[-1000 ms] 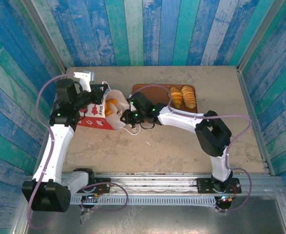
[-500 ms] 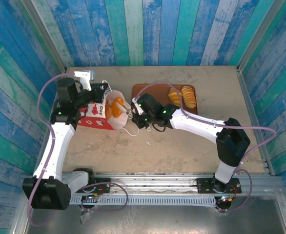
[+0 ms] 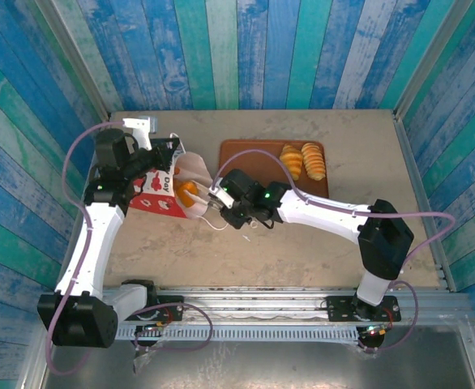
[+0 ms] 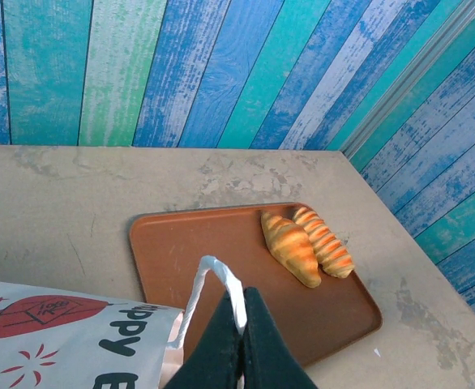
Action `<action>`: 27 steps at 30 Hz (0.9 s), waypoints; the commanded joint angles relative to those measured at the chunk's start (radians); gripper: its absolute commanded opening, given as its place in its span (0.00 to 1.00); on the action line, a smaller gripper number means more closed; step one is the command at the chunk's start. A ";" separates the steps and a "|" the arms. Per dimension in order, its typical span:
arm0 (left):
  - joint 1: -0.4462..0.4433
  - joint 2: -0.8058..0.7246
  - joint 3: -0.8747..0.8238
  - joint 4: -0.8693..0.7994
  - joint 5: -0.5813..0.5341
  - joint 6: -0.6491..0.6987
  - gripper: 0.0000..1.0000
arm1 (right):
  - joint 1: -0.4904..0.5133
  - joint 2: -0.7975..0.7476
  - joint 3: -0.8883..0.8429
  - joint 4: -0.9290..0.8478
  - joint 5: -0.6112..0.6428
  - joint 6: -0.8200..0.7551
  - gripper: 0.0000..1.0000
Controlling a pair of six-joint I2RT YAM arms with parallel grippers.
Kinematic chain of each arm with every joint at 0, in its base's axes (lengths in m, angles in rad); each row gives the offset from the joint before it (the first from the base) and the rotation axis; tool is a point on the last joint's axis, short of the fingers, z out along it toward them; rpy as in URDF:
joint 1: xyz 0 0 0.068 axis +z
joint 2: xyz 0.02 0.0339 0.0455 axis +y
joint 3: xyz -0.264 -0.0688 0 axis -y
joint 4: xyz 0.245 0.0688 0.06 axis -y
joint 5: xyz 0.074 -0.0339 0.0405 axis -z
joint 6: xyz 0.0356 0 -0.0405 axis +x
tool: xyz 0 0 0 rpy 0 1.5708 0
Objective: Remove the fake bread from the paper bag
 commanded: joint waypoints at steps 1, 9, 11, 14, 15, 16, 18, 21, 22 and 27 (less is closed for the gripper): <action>0.002 0.011 0.020 0.045 0.012 -0.013 0.00 | 0.010 -0.061 0.004 -0.012 0.010 -0.013 0.37; 0.003 0.022 0.020 0.051 0.007 -0.032 0.00 | 0.012 -0.286 -0.108 0.039 0.080 -0.057 0.38; 0.003 0.027 0.020 0.052 0.007 -0.037 0.00 | 0.012 -0.339 -0.140 0.037 0.120 -0.065 0.38; 0.002 0.034 0.020 0.055 0.000 -0.048 0.00 | 0.012 -0.419 -0.189 0.028 0.205 -0.059 0.37; 0.002 0.036 0.021 0.054 -0.006 -0.052 0.00 | 0.013 -0.444 -0.208 0.026 0.234 -0.059 0.37; 0.002 0.038 0.023 0.054 -0.009 -0.051 0.00 | 0.012 -0.468 -0.227 0.024 0.269 -0.058 0.37; 0.002 0.041 0.023 0.057 -0.008 -0.055 0.00 | 0.010 -0.506 -0.263 0.023 0.348 -0.052 0.38; 0.002 0.043 0.023 0.062 -0.008 -0.060 0.00 | -0.004 -0.534 -0.307 0.024 0.461 -0.051 0.38; 0.002 0.043 0.023 0.063 -0.007 -0.060 0.00 | -0.010 -0.533 -0.312 0.019 0.489 -0.050 0.38; 0.002 0.034 0.020 0.059 -0.005 -0.058 0.00 | -0.066 -0.470 -0.300 -0.004 0.519 -0.053 0.39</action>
